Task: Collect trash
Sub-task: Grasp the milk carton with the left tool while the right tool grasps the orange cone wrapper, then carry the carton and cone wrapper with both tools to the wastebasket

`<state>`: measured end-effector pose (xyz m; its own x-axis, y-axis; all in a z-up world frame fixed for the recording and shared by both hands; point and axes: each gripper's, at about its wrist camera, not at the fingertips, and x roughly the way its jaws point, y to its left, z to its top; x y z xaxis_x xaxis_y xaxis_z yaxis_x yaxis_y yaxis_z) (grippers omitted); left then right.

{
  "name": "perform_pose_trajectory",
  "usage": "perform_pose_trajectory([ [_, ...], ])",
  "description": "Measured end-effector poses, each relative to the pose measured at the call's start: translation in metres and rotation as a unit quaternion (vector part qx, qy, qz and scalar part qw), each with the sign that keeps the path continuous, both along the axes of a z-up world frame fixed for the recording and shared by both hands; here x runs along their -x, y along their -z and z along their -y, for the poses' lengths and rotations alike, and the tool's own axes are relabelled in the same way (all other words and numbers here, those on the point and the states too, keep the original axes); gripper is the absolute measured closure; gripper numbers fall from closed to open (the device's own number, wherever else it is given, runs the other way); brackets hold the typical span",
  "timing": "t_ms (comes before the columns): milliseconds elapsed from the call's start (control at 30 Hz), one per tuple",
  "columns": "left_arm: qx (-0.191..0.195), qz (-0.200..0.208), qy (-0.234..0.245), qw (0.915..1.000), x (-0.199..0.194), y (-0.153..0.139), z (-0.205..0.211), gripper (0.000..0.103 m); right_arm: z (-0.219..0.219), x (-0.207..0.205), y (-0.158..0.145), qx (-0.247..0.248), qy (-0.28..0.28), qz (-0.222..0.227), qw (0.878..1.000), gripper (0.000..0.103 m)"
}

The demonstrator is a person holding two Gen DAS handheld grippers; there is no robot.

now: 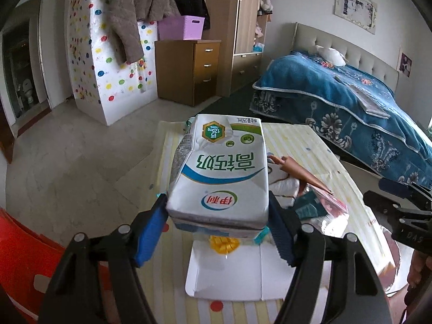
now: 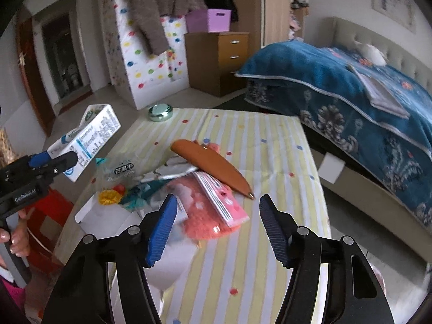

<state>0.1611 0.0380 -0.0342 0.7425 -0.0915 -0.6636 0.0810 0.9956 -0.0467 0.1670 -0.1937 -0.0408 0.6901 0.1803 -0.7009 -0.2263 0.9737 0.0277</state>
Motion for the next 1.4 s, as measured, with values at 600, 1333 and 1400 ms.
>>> perform_pose_trajectory([
  [600, -0.004, -0.029, -0.005, 0.9996, -0.061, 0.036, -0.005, 0.034, -0.069, -0.112, 0.058, 0.079, -0.071, -0.051, 0.993, 0.039],
  [1333, 0.013, 0.009, 0.023, 0.9996, -0.005, -0.009, 0.019, 0.034, 0.025, -0.055, -0.012, 0.033, 0.029, 0.030, 0.999, 0.085],
  [1400, 0.019, 0.012, 0.037, 0.9990, 0.009, -0.011, 0.030, 0.034, 0.034, -0.036, -0.015, 0.016, 0.028, 0.029, 0.999, 0.085],
])
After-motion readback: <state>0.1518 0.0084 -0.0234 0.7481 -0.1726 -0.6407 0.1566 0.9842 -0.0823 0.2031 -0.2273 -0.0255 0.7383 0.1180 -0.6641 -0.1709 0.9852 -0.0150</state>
